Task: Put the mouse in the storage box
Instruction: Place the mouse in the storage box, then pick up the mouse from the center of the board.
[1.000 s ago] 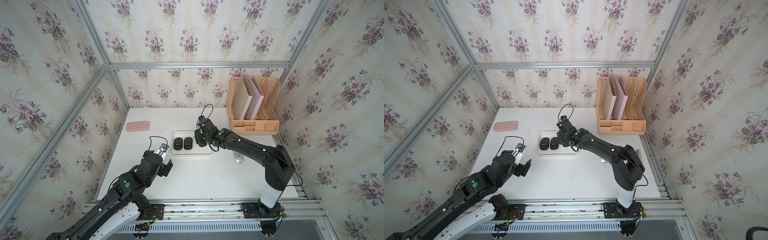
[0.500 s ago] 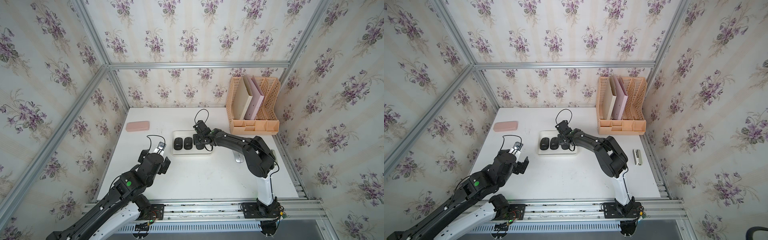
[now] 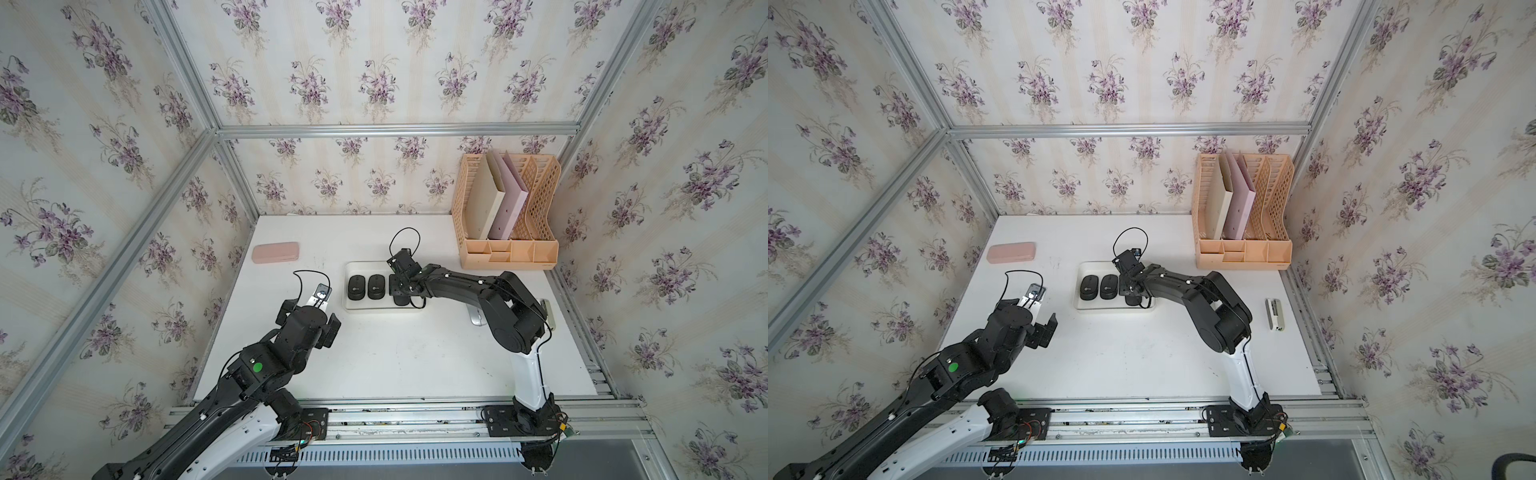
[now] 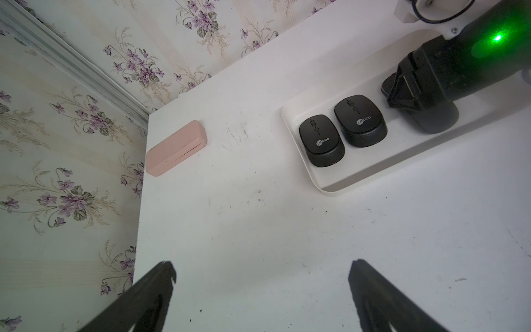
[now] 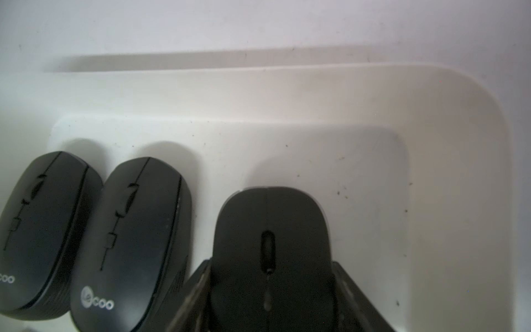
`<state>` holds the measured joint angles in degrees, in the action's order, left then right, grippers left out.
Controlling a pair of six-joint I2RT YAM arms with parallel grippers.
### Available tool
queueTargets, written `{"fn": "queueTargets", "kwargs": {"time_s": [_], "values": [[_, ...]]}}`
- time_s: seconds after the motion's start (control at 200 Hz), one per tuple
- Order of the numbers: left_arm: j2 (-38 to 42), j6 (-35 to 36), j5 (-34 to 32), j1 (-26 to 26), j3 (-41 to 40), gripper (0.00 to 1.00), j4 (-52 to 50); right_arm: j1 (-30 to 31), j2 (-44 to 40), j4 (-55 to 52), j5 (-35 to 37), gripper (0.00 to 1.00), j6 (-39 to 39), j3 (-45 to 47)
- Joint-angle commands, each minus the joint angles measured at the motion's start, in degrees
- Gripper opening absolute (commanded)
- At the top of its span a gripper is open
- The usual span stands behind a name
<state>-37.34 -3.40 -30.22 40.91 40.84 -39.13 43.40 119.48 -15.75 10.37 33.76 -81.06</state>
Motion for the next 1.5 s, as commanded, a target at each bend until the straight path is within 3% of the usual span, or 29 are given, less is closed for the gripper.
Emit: {"fn": "queueTargets", "kwargs": {"time_s": [0.0, 0.345, 0.659, 0.869, 0.974, 1.099, 1.169, 1.294, 1.399, 1.494], "values": [[-0.4, 0.4, 0.1, -0.1, 0.6, 0.99, 0.9, 0.1, 0.9, 1.7, 0.5, 0.52, 1.2, -0.8], [-1.1, 0.8, 1.1, -0.4, 0.9, 0.99, 0.8, 0.1, 2.9, 1.4, 1.7, 0.55, 1.3, -2.3], [-1.4, 0.9, 1.6, -0.6, 0.9, 0.99, 0.7, 0.0, 2.2, 1.3, 2.0, 0.72, 1.1, -2.8], [-1.5, 1.1, 2.1, -0.6, 0.9, 0.99, 0.8, 0.1, -2.2, -0.3, 1.4, 0.76, 0.2, -3.1], [-1.3, 1.7, 3.5, -0.6, 1.5, 0.99, 0.4, 0.0, -9.4, 0.6, 0.7, 0.76, -2.0, -1.1], [0.7, 5.1, 15.3, -0.6, 3.7, 0.99, -1.6, -1.0, -23.6, 8.8, 2.3, 0.82, -9.5, 9.5], [2.9, 6.0, 21.8, -0.6, 3.7, 0.99, -0.8, -2.2, -30.9, 10.3, 8.0, 0.89, -14.7, 15.8], [8.1, 9.4, 37.2, -0.6, 0.4, 0.99, 5.1, -11.0, -38.8, 7.5, 10.5, 0.92, -18.7, 23.7], [12.0, 10.6, 45.7, -0.6, -2.4, 0.99, 9.1, -24.6, -39.3, -0.2, -0.5, 0.95, -15.7, 26.5], [13.8, 11.0, 45.2, -0.6, -2.8, 0.99, 9.5, -30.3, -37.9, -5.3, -8.7, 0.93, -14.3, 28.0]]}}
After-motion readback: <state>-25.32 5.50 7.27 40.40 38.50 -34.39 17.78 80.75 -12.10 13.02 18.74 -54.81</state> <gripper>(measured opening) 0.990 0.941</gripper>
